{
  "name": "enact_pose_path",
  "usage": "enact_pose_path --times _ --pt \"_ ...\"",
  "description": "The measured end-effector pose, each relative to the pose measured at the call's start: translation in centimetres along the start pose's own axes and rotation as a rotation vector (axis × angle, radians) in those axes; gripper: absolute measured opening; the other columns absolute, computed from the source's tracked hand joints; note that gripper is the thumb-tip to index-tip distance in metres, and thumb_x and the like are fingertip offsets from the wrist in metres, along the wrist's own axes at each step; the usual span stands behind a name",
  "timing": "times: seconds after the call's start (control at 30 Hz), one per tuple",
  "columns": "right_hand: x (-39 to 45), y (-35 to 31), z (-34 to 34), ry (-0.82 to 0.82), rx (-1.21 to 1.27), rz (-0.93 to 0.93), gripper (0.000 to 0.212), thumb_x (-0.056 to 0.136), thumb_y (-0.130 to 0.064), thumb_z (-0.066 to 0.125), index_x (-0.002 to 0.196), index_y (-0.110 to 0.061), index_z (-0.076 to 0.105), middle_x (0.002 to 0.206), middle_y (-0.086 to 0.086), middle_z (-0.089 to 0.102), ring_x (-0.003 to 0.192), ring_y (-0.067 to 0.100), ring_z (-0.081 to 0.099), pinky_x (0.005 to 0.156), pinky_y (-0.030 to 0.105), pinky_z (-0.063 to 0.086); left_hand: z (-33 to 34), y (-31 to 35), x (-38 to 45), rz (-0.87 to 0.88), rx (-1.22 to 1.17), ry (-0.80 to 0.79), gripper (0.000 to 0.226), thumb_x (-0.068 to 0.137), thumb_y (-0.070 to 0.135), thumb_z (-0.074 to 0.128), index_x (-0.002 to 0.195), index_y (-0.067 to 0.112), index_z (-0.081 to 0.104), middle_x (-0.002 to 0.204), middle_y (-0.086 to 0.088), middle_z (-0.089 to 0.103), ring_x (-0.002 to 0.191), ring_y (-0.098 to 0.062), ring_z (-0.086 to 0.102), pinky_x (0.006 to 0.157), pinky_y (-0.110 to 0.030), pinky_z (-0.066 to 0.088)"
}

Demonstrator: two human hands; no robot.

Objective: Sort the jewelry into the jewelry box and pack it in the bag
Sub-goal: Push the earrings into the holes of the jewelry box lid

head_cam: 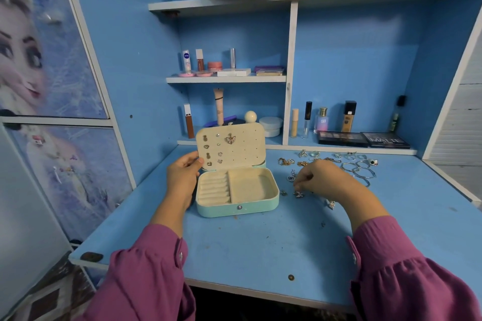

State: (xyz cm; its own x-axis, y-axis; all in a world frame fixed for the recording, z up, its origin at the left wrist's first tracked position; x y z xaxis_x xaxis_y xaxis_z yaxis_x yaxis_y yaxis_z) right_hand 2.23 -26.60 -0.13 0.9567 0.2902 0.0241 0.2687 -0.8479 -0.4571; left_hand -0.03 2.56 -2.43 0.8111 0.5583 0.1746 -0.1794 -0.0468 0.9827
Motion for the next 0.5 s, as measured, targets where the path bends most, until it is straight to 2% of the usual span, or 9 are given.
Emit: enact_pose_path --times 0.1,0.23,0.33,0.43,0.5 --pt "0.1 -0.2 0.3 -0.045 0.013 -0.019 0.017 0.079 -0.018 0.074 0.095 -0.025 0.076 0.093 -0.012 0.064 0.094 0.011 0.059 0.088 0.029 0.049 0.0 0.1 -0.1 -0.005 -0.001 -0.001 0.029 0.092 0.003 0.057 0.12 0.007 0.063 0.113 -0.007 0.067 0.065 -0.003 0.051 0.065 -0.02 0.047" --pt "0.2 -0.2 0.5 -0.058 0.0 -0.021 0.013 0.08 -0.017 0.073 0.092 -0.022 0.077 0.094 -0.008 0.069 0.091 0.013 0.061 0.086 0.031 0.052 -0.1 0.2 -0.2 -0.012 0.007 -0.002 0.029 0.092 0.004 0.057 0.12 0.008 0.064 0.115 -0.009 0.067 0.076 -0.015 0.06 0.068 -0.021 0.048" --pt "0.2 -0.2 0.8 -0.038 -0.034 -0.023 0.008 0.081 -0.019 0.068 0.085 -0.02 0.075 0.088 -0.003 0.07 0.084 0.016 0.064 0.08 0.034 0.056 -0.1 0.2 -0.2 -0.001 0.007 -0.004 0.029 0.092 0.004 0.057 0.12 0.008 0.064 0.115 -0.01 0.067 0.065 -0.004 0.052 0.064 -0.02 0.046" --pt "0.2 -0.2 1.1 -0.045 -0.079 -0.003 0.01 0.081 -0.018 0.063 0.083 -0.014 0.072 0.087 0.005 0.07 0.074 0.017 0.06 0.073 0.035 0.055 -0.2 0.0 -0.1 -0.013 -0.002 -0.001 0.029 0.092 0.004 0.058 0.119 0.008 0.064 0.114 -0.011 0.067 0.064 -0.002 0.05 0.066 -0.021 0.047" --pt "0.2 -0.2 1.0 -0.047 -0.059 0.002 0.009 0.081 -0.021 0.066 0.084 -0.017 0.073 0.086 0.001 0.07 0.077 0.016 0.062 0.075 0.035 0.055 -0.2 0.0 -0.1 -0.014 -0.004 0.0 0.028 0.091 0.004 0.058 0.119 0.008 0.064 0.113 -0.01 0.067 0.064 -0.002 0.051 0.065 -0.021 0.047"
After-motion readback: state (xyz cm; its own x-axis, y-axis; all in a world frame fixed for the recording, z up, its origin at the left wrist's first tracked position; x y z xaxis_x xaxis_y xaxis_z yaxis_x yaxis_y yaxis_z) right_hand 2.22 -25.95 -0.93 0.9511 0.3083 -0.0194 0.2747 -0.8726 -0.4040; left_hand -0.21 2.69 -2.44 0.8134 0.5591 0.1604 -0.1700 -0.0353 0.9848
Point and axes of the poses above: each hand's wrist, its own x-axis towards the middle knuckle, its own z-axis out of the palm, y = z × x, the point moved 4 cm from there along x, towards the middle knuckle
